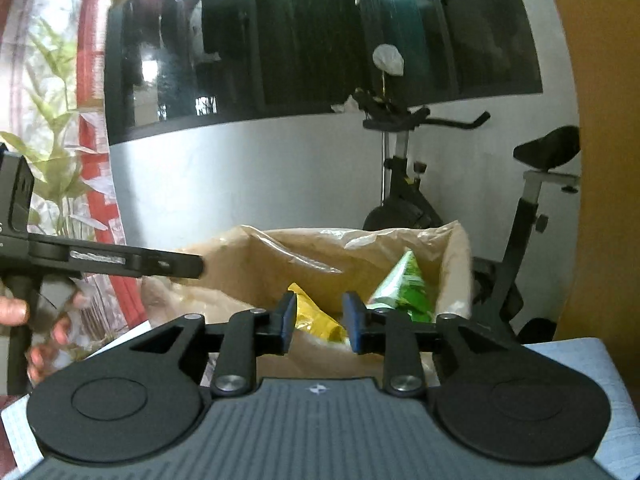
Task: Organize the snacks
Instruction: 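Carry both held snacks over the box and open both tools to drop them, then lower both tools to the table and close the right tool on the peanut pack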
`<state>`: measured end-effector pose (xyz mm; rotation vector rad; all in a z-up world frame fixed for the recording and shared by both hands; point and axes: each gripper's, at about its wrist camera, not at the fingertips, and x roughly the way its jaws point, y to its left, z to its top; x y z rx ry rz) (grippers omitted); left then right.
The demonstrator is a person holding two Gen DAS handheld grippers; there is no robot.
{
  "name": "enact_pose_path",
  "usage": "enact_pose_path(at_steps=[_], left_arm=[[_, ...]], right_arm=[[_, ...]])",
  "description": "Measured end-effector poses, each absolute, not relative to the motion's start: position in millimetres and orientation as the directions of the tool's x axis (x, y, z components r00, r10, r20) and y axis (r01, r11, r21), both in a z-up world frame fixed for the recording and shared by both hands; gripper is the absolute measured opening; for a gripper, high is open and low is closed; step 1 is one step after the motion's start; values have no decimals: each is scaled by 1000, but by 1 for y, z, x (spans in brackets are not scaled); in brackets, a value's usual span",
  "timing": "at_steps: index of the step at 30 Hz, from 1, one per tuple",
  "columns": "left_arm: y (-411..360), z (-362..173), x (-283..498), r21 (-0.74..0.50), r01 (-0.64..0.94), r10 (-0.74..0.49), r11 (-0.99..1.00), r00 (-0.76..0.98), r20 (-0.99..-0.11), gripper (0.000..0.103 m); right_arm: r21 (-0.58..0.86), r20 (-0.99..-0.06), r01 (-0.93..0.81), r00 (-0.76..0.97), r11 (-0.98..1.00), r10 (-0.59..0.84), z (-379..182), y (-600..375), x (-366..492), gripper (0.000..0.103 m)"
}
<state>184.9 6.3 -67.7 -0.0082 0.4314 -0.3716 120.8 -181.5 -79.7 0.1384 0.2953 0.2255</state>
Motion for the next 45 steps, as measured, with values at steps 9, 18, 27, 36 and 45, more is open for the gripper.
enact_pose_path(at_steps=[9, 18, 27, 36, 45], left_arm=[[28, -76, 144, -125, 317, -340, 940, 857, -386, 70], [40, -113, 125, -169, 231, -284, 958, 833, -475, 69], [22, -148, 121, -191, 197, -272, 962, 773, -573, 69], [-19, -181, 109, -250, 201, -320, 947, 660, -680, 67], [-43, -203, 96, -334, 187, -381, 924, 531, -757, 60]], right_arm=[[168, -301, -181, 927, 969, 225, -106, -193, 73, 31], [155, -407, -188, 883, 970, 236, -154, -191, 68, 31], [38, -567, -284, 783, 958, 255, -218, -181, 99, 34], [62, -628, -355, 713, 933, 313, -243, -187, 113, 32], [102, -626, -377, 695, 920, 354, -240, -182, 94, 24]])
